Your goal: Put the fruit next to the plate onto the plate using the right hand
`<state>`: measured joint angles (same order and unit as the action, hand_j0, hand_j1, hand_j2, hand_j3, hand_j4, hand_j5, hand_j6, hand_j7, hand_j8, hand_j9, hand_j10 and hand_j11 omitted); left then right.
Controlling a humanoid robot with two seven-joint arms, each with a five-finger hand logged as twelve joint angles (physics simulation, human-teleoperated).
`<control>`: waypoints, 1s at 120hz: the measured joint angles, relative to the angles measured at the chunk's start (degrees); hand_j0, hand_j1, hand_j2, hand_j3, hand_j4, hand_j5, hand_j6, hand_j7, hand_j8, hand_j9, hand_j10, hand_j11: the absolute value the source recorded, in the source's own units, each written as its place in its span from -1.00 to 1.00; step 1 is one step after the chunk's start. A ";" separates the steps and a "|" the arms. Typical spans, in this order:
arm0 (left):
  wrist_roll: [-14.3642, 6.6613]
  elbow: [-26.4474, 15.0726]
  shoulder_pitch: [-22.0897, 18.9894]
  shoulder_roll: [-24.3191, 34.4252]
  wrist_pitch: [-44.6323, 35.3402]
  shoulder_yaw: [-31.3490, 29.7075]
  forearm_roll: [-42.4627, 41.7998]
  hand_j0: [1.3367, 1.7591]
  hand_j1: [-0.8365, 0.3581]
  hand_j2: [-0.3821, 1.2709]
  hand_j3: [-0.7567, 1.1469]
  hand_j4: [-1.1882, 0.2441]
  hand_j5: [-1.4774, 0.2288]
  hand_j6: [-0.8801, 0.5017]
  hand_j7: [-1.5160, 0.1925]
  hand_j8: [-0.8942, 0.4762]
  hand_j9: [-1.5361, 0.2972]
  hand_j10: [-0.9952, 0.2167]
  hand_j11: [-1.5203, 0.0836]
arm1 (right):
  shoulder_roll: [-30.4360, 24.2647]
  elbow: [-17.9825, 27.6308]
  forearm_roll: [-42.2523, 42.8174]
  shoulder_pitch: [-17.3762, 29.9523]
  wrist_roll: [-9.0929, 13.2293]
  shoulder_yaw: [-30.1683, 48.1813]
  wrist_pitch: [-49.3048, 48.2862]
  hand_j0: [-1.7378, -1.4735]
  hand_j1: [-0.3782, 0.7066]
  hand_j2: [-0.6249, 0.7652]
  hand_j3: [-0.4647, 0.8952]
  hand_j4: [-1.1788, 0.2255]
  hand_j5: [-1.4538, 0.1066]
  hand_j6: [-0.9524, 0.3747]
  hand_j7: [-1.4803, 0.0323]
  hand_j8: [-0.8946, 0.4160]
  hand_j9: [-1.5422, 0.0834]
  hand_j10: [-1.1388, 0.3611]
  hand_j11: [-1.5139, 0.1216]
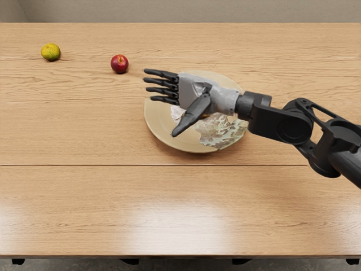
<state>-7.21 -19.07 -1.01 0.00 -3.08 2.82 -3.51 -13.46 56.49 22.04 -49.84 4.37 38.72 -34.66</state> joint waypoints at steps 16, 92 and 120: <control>0.00 0.00 -0.04 0.00 0.00 0.00 0.00 0.52 0.98 -0.54 -0.21 0.66 0.73 0.27 0.77 0.31 0.68 0.64 0.90 | -4.55 0.00 -0.26 7.12 -1.25 6.61 -0.25 -0.40 -0.94 -0.10 -0.32 0.67 0.85 0.43 0.95 0.36 0.89 0.51 0.84; 0.04 0.09 -0.75 0.00 0.00 0.20 -0.27 0.52 0.98 -0.54 -0.21 0.66 0.73 0.27 0.77 0.31 0.68 0.64 0.90 | -23.92 -0.17 -6.74 23.06 -1.73 25.48 -0.34 -0.40 -0.95 -0.10 -0.32 0.68 0.86 0.44 0.96 0.37 0.90 0.52 0.85; 0.04 0.05 -0.07 0.00 0.00 0.08 -0.16 0.52 0.98 -0.54 -0.21 0.66 0.73 0.27 0.77 0.31 0.68 0.64 0.90 | -25.54 -0.24 -8.26 23.44 -1.73 25.68 -0.34 -0.40 -0.95 -0.10 -0.32 0.68 0.86 0.44 0.96 0.37 0.90 0.52 0.85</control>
<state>-7.17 -19.02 -1.08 0.00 -3.08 2.90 -3.68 -39.01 56.25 13.78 -26.41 2.64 64.39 -35.00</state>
